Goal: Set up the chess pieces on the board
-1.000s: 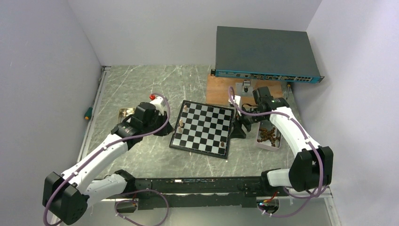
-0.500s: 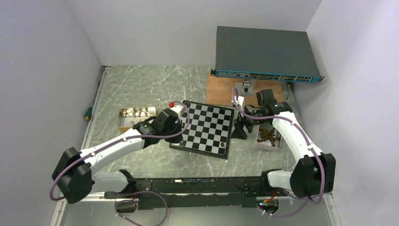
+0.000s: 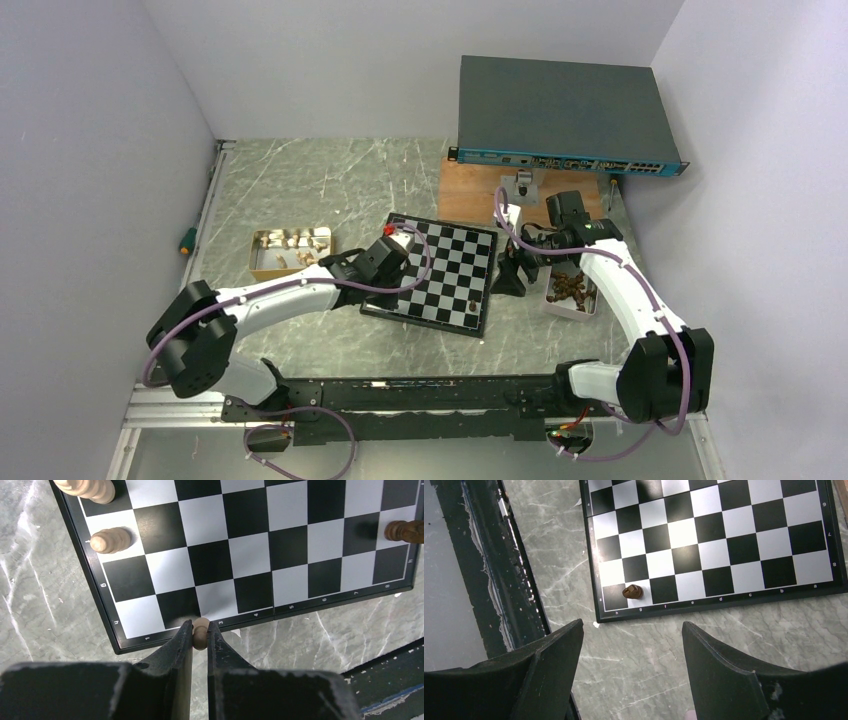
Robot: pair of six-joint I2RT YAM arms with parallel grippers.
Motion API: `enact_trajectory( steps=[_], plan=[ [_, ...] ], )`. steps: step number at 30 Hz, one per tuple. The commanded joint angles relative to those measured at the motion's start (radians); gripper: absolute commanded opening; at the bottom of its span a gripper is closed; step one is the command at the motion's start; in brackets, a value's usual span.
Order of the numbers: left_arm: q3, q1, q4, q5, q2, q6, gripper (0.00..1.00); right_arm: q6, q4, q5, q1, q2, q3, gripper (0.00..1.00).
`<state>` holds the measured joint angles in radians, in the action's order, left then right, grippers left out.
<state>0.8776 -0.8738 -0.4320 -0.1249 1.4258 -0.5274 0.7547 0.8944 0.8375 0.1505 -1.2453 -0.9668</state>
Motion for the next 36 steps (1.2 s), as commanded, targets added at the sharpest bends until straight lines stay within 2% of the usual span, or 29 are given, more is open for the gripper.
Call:
enact_trajectory(
  steps=[1, 10, 14, 17, 22, 28, 36],
  plan=[
    [0.024, -0.004, 0.013, -0.035, 0.026, -0.010, 0.00, -0.002, -0.025, 0.015, -0.005, 0.015, -0.004, 0.75],
    [0.029, -0.005, -0.004, -0.073, 0.032, -0.015, 0.00, 0.000, -0.026, 0.014, -0.005, 0.009, -0.001, 0.75],
    [0.115, -0.004, -0.035, -0.082, -0.004, 0.064, 0.00, 0.003, -0.017, 0.014, -0.006, 0.007, -0.007, 0.75],
    [0.238, 0.020, -0.067, -0.078, -0.003, 0.163, 0.00, 0.005, -0.014, 0.014, -0.008, 0.007, -0.009, 0.75],
    [0.456, 0.135, -0.141, 0.009, 0.098, 0.270, 0.00, 0.006, -0.004, 0.015, -0.017, 0.010, -0.016, 0.75],
    [0.685, 0.244, -0.208, 0.075, 0.263, 0.322, 0.00, 0.008, 0.006, 0.020, -0.038, 0.015, -0.022, 0.75],
    [0.898, 0.299, -0.227, 0.134, 0.506, 0.380, 0.00, 0.011, 0.014, 0.023, -0.065, 0.000, -0.033, 0.75]
  ],
)
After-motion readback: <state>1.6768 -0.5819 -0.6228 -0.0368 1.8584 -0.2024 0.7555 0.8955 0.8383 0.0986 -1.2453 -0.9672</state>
